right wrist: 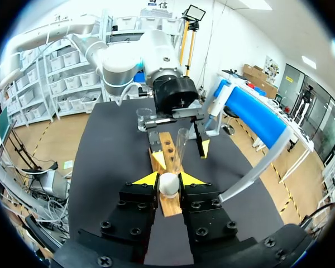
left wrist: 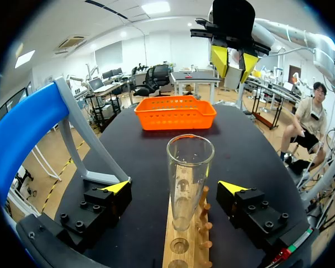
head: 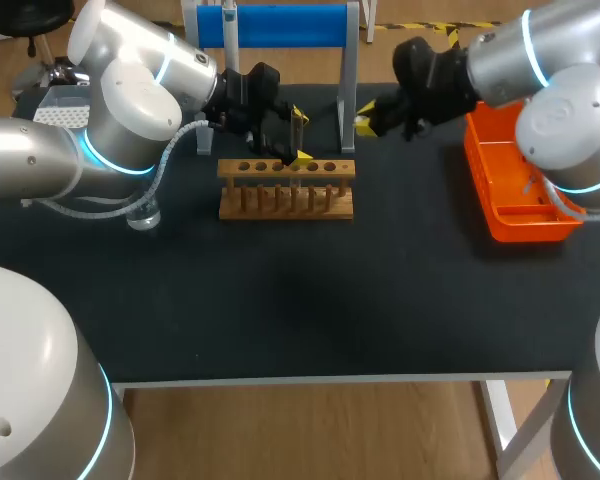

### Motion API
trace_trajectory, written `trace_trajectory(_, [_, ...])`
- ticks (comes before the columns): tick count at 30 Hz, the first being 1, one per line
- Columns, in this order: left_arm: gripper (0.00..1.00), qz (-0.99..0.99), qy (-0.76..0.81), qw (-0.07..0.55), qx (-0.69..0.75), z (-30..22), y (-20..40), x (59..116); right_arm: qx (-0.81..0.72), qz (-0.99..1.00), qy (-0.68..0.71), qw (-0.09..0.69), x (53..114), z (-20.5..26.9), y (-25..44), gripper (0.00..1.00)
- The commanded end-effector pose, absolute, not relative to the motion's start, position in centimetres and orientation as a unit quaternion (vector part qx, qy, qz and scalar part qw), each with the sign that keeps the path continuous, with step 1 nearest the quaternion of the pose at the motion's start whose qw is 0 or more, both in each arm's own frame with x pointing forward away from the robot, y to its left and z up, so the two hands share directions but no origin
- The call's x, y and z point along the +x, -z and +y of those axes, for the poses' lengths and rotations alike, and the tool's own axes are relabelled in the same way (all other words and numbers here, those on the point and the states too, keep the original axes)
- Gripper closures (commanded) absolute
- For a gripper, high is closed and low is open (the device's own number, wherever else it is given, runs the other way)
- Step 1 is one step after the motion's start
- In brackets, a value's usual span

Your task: Invert the test tube, pick up the pipette, mount the tip to pipette, aspirate from beaker and dispense into the tube, eject the tip, return the pipette, and cap with the stopper.

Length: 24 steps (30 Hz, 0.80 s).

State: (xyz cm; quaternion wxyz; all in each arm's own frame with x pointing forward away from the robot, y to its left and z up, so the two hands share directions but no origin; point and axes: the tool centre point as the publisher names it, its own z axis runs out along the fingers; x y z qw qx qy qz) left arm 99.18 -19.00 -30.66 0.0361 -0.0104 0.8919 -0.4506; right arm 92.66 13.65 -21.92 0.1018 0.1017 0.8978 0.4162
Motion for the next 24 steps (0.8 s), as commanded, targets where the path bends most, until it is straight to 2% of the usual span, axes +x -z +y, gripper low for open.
trace_trajectory(1, [0.00,0.892,0.450,0.036,-0.010,-19.0,30.6,99.1,0.099,0.905,-0.403,0.096,94.1,15.6,21.9,1.00])
trace_trajectory(24, [0.00,0.892,0.450,0.036,-0.010,-19.0,30.6,99.1,0.076,0.907,-0.404,0.093,96.9,20.9,21.5,1.00])
